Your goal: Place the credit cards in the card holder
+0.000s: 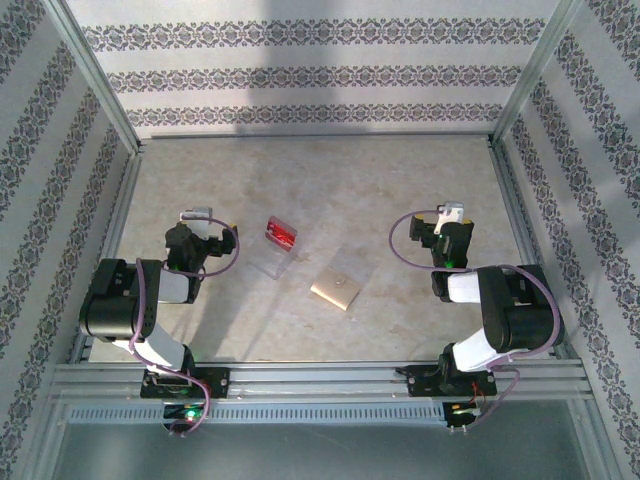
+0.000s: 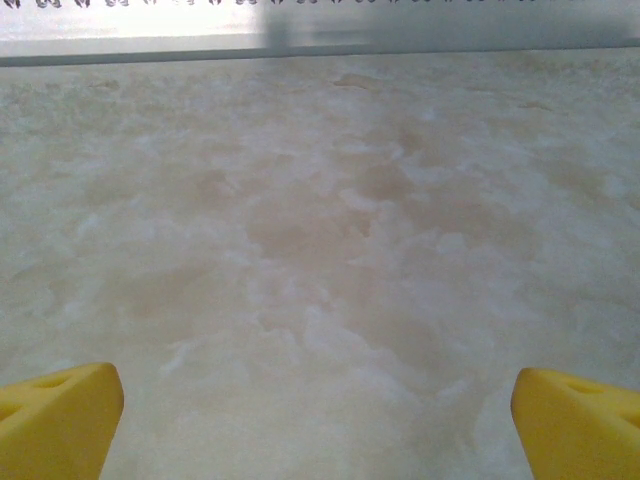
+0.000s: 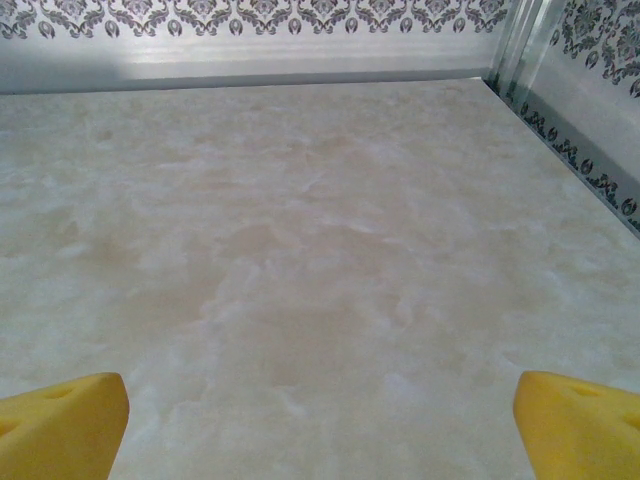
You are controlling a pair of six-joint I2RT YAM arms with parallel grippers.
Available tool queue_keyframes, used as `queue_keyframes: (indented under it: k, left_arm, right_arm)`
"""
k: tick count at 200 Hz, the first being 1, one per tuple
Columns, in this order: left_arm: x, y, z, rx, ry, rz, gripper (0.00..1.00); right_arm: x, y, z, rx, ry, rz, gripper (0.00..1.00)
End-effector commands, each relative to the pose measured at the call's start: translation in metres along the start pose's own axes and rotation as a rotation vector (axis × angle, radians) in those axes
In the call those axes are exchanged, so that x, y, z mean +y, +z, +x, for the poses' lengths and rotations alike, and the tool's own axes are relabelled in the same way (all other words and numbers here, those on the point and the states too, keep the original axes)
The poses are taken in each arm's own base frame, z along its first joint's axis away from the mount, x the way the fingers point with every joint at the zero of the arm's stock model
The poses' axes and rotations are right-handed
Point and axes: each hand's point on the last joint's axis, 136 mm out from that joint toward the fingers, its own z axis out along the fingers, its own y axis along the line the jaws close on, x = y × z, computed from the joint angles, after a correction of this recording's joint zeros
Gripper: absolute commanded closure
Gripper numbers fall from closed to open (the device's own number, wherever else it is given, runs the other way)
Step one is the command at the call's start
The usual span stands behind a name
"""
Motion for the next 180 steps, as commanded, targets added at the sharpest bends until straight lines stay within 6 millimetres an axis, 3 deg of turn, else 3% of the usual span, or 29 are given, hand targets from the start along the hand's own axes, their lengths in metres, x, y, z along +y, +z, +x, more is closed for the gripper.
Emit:
queue_keyframes:
  k: [1, 42, 67, 86, 99, 116, 136, 155, 180]
  left_arm:
    - [0.003, 0.002, -0.007, -0.014, -0.005, -0.007, 0.0]
    - [-0.001, 0.0, -0.012, -0.02, 0.002, 0.016, 0.01]
    - [-0.009, -0.003, -0.035, 0.045, 0.005, 0.065, 0.0]
    - [-0.013, -0.005, -0.055, 0.141, 0.003, 0.089, 0.0]
    - [-0.013, -0.015, -0.076, 0.204, -0.021, 0.081, 0.0]
    - [-0.012, -0.041, -0.102, 0.258, -0.067, 0.052, 0.0]
    - [-0.008, -0.077, -0.12, 0.267, -0.099, -0.004, 0.0]
    - [-0.008, -0.096, -0.115, 0.298, -0.114, -0.024, 0.0]
    - [-0.015, -0.099, -0.099, 0.306, -0.123, 0.045, 0.0]
  right_arm:
    - [0.007, 0.0, -0.012, -0.034, -0.004, -0.026, 0.02]
    - [0.008, -0.006, -0.021, -0.052, -0.024, -0.001, 0.02]
    - [0.001, -0.027, -0.046, -0.043, -0.045, 0.088, 0.02]
    - [-0.001, -0.045, -0.063, -0.016, 0.104, 0.086, 0.01]
    - [0.013, -0.058, -0.075, 0.016, 0.21, 0.023, 0.02]
    - [0.029, -0.075, -0.077, 0.153, 0.317, 0.024, 0.01]
    - [0.065, -0.097, -0.08, 0.26, 0.359, -0.006, 0.02]
    - [0.109, -0.117, -0.082, 0.269, 0.374, -0.057, 0.02]
    - [0.167, -0.141, -0.08, 0.305, 0.353, -0.117, 0.03]
